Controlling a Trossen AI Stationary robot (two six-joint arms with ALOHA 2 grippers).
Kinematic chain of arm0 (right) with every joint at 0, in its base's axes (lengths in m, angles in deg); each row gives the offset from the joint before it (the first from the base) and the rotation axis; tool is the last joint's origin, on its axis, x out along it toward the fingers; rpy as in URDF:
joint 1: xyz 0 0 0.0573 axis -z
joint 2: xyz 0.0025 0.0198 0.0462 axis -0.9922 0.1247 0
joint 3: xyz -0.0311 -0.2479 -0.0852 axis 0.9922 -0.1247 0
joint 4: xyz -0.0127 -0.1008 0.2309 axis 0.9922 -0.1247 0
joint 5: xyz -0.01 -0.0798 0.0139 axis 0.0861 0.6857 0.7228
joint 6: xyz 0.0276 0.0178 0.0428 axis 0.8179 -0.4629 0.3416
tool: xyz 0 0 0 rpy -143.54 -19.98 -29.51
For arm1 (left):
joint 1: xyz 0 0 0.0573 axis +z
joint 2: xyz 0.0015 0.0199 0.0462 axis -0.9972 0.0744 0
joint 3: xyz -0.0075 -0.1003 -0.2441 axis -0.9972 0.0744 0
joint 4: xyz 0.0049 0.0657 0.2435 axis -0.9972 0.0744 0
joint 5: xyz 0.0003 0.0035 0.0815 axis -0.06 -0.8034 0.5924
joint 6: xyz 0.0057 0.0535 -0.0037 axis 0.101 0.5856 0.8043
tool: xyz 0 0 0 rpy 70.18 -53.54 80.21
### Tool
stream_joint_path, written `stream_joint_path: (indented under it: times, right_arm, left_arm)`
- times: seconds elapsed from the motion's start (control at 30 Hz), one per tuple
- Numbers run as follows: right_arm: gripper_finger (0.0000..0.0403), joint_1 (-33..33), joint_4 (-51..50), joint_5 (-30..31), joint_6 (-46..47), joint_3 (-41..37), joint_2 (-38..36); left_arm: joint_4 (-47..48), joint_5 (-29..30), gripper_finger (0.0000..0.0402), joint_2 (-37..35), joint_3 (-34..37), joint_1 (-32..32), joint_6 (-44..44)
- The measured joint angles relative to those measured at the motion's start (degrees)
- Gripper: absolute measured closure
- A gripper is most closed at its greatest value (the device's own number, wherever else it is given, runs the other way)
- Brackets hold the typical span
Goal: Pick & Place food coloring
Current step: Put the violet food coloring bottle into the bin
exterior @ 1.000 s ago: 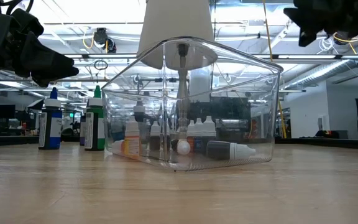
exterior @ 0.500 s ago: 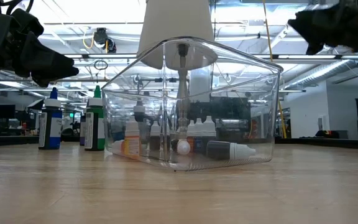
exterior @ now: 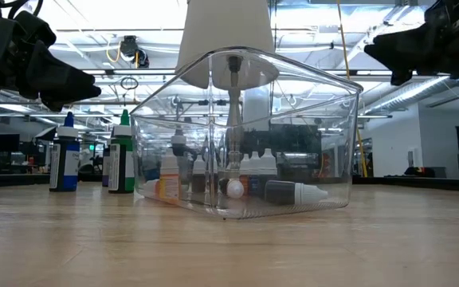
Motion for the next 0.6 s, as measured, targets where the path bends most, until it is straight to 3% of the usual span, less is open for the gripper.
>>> stream_joint_path:
  times: [0.37,0.6]
  right_arm:
    - [0.0288,0.0,-11.5,-0.1,1.0,-0.1,0.1]
    - [0.0289,0.0,-11.8,-0.3,1.1,-0.2,0.6]
  left_arm:
    - [0.0,0.0,0.0211,0.0,0.0,0.0,0.0]
    - [0.0,0.0,0.021,0.0,0.0,0.0,0.0]
